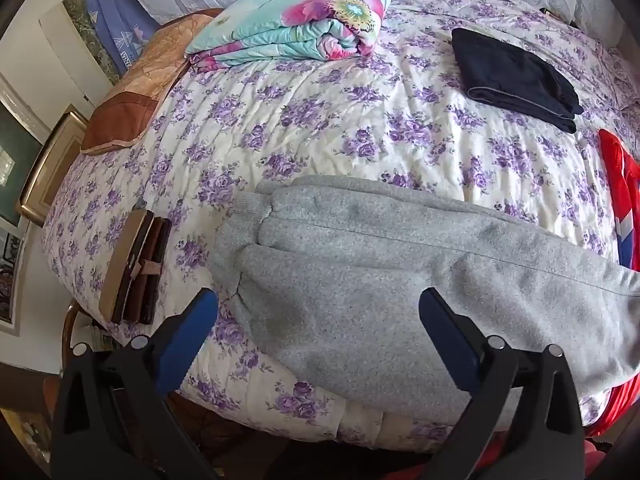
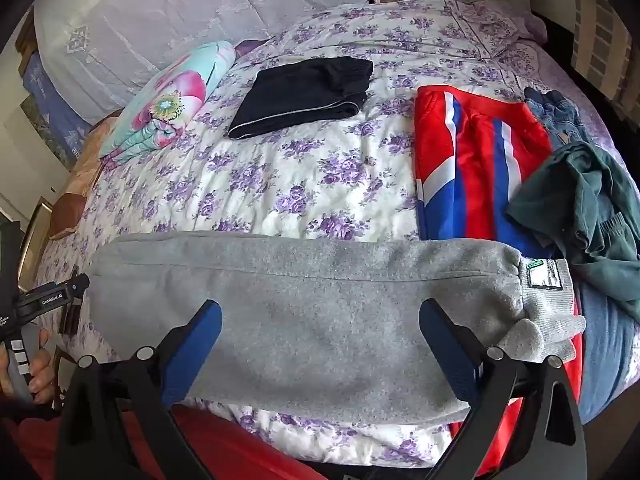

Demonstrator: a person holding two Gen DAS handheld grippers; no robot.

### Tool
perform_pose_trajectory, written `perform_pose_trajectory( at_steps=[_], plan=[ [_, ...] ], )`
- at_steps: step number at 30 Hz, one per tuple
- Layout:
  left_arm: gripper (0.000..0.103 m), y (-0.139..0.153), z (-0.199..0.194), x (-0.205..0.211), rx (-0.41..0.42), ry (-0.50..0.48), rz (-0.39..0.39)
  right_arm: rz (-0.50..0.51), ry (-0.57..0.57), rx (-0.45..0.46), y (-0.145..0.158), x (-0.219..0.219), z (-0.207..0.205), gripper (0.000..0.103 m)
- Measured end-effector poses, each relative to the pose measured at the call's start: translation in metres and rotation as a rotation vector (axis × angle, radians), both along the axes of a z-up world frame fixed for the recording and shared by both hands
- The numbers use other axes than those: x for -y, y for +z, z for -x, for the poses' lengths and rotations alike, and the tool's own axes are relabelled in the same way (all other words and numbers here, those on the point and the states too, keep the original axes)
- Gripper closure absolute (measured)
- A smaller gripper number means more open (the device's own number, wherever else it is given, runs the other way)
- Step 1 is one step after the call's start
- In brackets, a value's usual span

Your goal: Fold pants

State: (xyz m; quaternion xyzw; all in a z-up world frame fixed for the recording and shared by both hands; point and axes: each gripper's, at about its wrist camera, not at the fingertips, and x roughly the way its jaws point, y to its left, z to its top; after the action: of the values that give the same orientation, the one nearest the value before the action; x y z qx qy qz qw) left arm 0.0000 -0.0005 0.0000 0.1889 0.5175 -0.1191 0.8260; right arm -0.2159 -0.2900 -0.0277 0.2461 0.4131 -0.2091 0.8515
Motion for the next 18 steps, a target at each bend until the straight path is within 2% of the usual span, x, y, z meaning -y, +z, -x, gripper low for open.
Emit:
perform_pose_trajectory(
  at_steps=[9, 18],
  plan=[
    [0.005, 0.002, 0.003, 0.001, 0.020, 0.002, -0.004, -0.004, -0.006, -0.004, 0.002, -0.002, -0.002, 0.004],
    [0.005, -0.003, 0.007, 0.012, 0.003, 0.007, -0.003, -0.026, -0.009, -0.011, -0.003, 0.003, -0.005, 0.004]
  ],
)
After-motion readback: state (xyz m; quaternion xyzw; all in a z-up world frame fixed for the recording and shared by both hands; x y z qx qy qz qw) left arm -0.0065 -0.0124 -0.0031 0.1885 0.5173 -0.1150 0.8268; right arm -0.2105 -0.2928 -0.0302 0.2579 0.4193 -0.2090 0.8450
